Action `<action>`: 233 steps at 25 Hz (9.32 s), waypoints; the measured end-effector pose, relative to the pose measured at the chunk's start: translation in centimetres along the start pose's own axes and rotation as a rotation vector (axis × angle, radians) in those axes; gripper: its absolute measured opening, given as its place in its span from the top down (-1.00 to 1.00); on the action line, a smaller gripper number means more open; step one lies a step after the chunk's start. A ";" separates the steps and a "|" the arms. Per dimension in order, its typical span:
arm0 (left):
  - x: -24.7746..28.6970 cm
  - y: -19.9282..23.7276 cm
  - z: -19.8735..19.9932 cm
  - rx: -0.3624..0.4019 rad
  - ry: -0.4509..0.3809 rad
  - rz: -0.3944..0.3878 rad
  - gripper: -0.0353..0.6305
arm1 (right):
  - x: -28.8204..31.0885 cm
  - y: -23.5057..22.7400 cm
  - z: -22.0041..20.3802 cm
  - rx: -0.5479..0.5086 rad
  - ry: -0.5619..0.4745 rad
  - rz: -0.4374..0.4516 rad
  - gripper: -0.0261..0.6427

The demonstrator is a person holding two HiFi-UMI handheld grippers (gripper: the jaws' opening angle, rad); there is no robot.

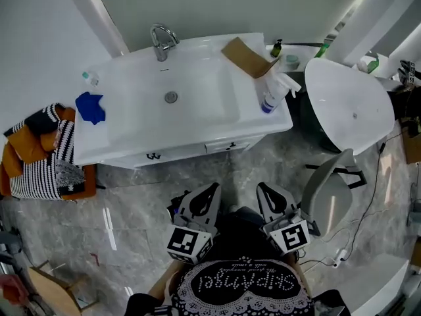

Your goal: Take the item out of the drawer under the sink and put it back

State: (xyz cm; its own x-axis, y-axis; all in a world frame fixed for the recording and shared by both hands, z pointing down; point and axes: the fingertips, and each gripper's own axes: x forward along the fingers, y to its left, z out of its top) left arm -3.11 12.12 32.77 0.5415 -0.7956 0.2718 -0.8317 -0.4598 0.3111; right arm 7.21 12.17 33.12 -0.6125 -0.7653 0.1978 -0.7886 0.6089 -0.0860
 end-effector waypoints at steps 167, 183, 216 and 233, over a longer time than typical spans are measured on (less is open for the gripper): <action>13.6 6.6 -8.6 -0.210 0.152 0.119 0.88 | 27.1 -13.8 -43.1 0.282 0.660 -0.149 0.48; 13.3 6.5 -8.9 -0.218 0.156 0.127 0.88 | 23.7 -12.1 -44.1 0.259 0.683 -0.112 0.48; 14.3 5.6 -9.0 -0.224 0.160 0.086 0.88 | 18.7 -9.3 -45.4 0.256 0.753 -0.041 0.49; 14.4 4.2 -10.0 -0.228 0.186 0.063 0.88 | 18.3 -9.2 -45.4 0.253 0.737 -0.053 0.49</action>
State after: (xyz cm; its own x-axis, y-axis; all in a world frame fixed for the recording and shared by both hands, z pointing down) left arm 2.39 2.68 47.05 0.5205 -0.7240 0.4527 -0.8267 -0.2946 0.4794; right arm 5.76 2.03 81.87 -0.4493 -0.4015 0.7981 -0.8584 0.4417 -0.2610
